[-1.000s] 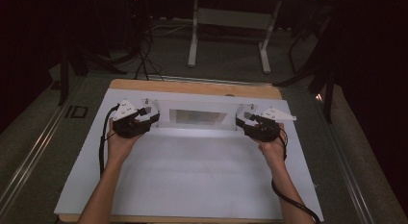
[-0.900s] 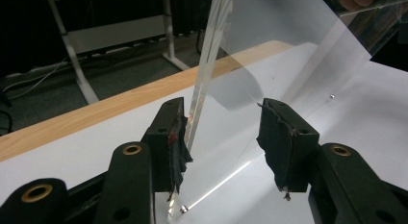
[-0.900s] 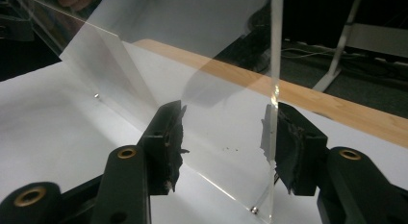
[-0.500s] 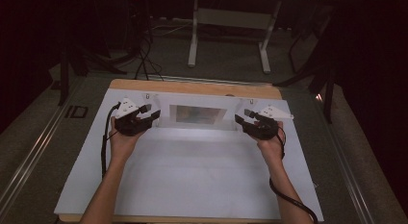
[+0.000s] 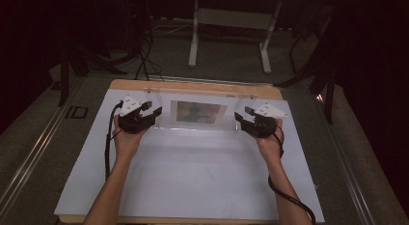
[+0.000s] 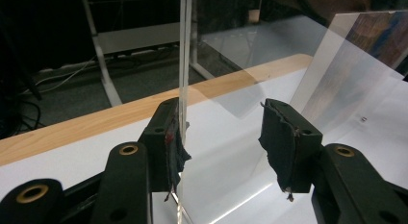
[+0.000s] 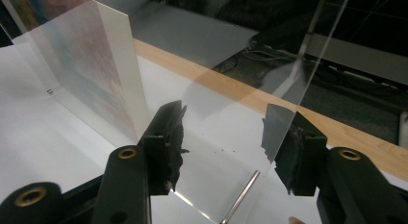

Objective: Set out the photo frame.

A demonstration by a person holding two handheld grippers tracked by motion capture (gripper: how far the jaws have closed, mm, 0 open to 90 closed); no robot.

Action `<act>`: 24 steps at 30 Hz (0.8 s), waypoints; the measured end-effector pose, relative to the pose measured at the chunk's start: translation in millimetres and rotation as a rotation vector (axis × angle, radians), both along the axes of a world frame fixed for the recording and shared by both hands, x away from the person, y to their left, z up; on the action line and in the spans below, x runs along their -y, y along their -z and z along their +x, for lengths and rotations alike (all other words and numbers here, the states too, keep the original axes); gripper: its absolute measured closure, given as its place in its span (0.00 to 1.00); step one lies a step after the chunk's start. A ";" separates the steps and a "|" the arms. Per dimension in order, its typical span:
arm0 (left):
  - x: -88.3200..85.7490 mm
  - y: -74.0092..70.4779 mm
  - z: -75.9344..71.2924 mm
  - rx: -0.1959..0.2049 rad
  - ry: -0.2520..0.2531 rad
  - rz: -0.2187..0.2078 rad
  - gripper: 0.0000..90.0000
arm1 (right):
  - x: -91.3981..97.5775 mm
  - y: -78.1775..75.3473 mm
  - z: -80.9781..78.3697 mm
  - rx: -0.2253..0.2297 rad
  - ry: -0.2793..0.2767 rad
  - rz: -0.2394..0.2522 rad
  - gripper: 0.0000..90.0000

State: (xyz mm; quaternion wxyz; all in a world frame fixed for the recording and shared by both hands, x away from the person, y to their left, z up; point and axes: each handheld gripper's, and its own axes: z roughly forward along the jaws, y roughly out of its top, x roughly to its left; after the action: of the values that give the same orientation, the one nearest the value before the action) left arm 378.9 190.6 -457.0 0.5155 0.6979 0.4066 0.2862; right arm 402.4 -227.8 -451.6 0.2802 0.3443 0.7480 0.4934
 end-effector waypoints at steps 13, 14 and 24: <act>4.0 -4.3 4.5 -0.029 -0.045 -0.013 0.56 | 1.8 -2.3 6.2 -0.016 -0.002 0.043 0.54; 3.5 -4.3 4.5 -0.033 -0.046 -0.023 0.56 | 2.5 -2.8 5.6 -0.021 -0.008 0.058 0.54; 1.8 -13.0 -7.9 -0.041 -0.061 -0.059 0.56 | 0.7 -10.3 -5.1 -0.040 -0.007 0.084 0.54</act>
State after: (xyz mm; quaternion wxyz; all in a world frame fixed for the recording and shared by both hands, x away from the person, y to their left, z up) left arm 371.0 188.8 -444.0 0.5185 0.6753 0.4466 0.2753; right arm 397.3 -228.5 -441.2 0.2487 0.3630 0.7332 0.5184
